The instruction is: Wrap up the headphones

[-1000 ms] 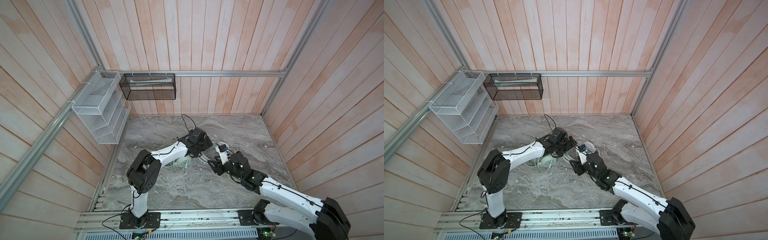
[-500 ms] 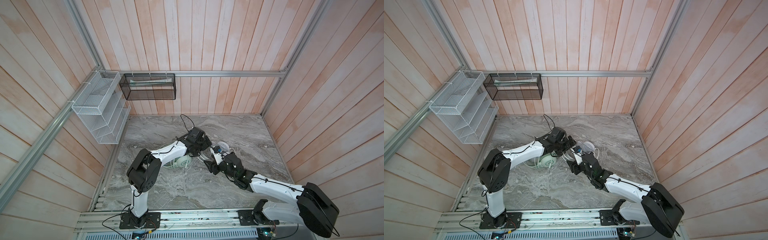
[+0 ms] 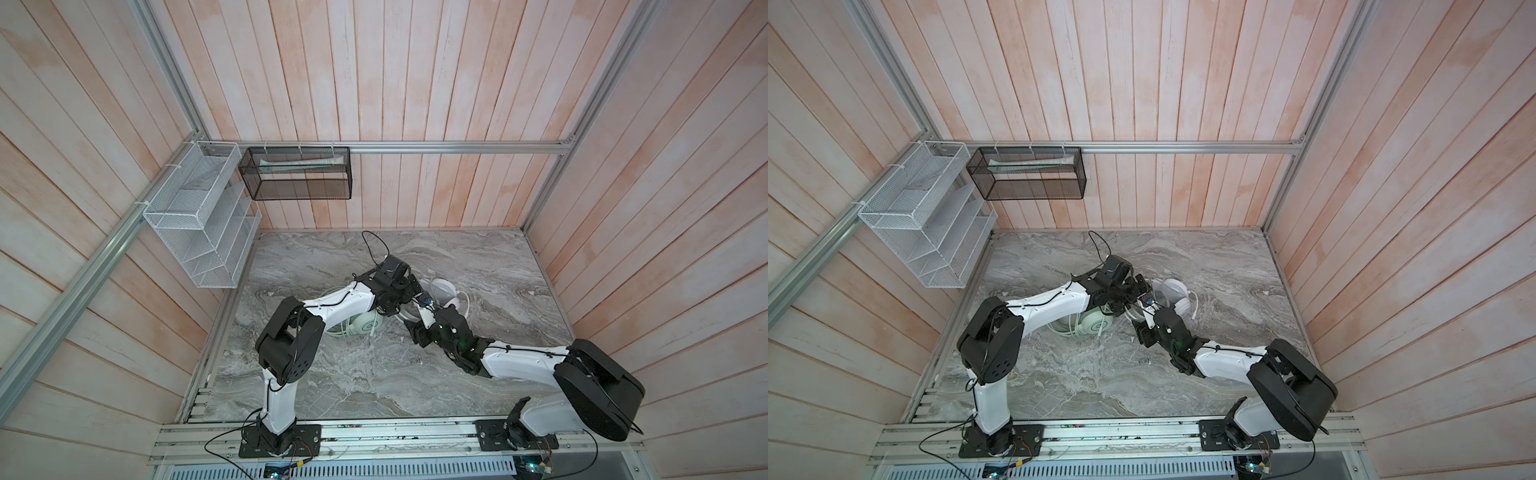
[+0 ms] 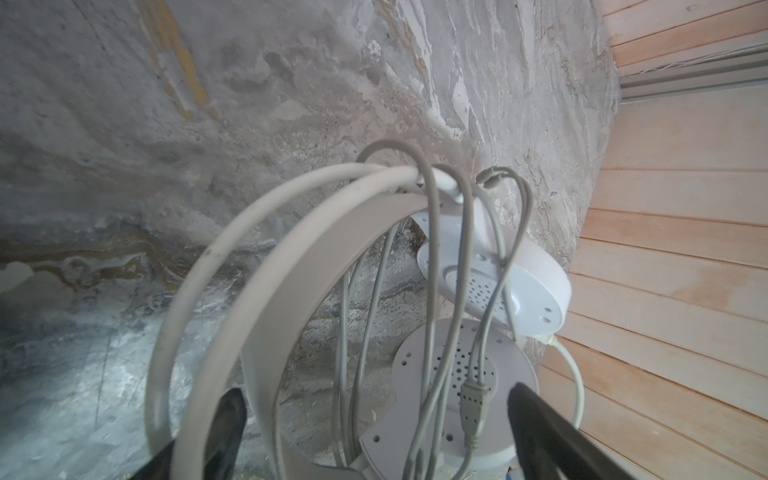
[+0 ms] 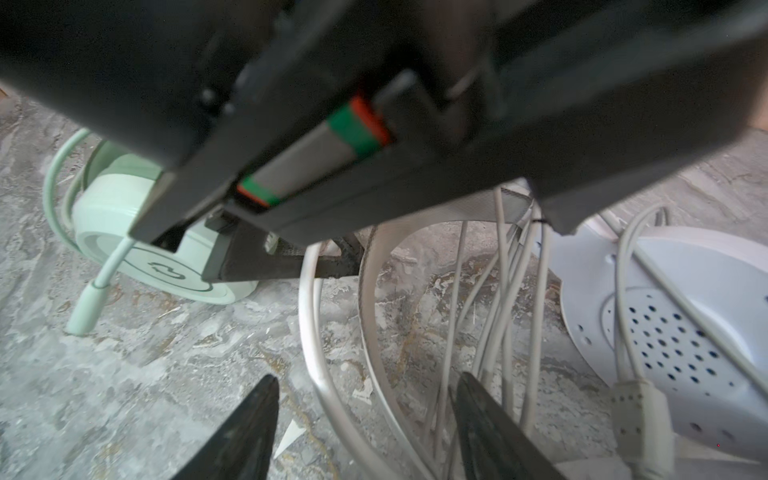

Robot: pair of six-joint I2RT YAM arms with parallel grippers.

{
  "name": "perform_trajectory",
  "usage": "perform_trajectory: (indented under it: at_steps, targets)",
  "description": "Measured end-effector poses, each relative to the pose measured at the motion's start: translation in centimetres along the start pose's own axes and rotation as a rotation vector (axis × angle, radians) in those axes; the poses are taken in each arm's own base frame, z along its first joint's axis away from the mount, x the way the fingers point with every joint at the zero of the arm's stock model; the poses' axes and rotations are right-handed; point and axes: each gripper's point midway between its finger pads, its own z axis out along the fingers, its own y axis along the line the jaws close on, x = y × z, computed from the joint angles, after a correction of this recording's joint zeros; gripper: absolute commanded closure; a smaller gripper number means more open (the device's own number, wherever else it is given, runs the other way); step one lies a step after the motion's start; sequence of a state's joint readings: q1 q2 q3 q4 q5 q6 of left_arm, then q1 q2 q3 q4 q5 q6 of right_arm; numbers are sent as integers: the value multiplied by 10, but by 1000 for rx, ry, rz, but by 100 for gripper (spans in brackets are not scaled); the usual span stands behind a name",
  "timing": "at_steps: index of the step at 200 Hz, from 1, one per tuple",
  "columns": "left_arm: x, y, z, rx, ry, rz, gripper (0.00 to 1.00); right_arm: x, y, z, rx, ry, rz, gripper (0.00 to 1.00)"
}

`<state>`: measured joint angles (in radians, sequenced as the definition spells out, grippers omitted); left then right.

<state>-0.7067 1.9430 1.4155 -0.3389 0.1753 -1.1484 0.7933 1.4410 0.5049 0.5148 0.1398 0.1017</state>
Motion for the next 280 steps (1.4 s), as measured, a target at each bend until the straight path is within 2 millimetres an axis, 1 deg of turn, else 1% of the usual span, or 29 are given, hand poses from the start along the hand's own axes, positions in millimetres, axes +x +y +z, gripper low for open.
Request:
perform_trajectory:
  at_steps: [45, 85, 150, 162, 180, 199, 231, 247, 260, 268, 280]
  targets:
    - [2, 4, -1, -17, 14, -1, 1, -1, -9, 10, 62, 8, -3, 32]
    - [-6, 4, -3, -37, 14, 20, 2, -8, -12, 17, 96, -1, -1, 32]
    - [-12, 6, -6, -59, 60, 83, 1, -16, -17, 21, 142, 0, 3, 32]
    - [-13, 9, -7, -62, 71, 92, 1, -16, -19, 21, 152, 5, 6, 32]
    - [-14, 10, -10, -60, 91, 104, 1, -9, -24, 21, 181, 30, 10, 32]
    - [-14, 15, -11, -66, 111, 114, 1, -11, -26, 23, 195, 33, 12, 31]
    - [-17, 14, -13, -55, 116, 135, 1, -15, -26, 24, 199, 35, 11, 31]
    - [-18, 13, -14, -48, 122, 145, 1, -15, -25, 24, 194, 35, 11, 31]
    - [-18, 11, -15, -34, 131, 163, 2, -19, -25, 20, 190, 28, 14, 30]
    - [-19, 6, -18, -19, 135, 180, 1, -24, -25, 15, 184, 16, 18, 29]
    - [-24, -4, -26, 10, 118, 214, 2, -38, -24, 1, 170, -27, 29, 27]
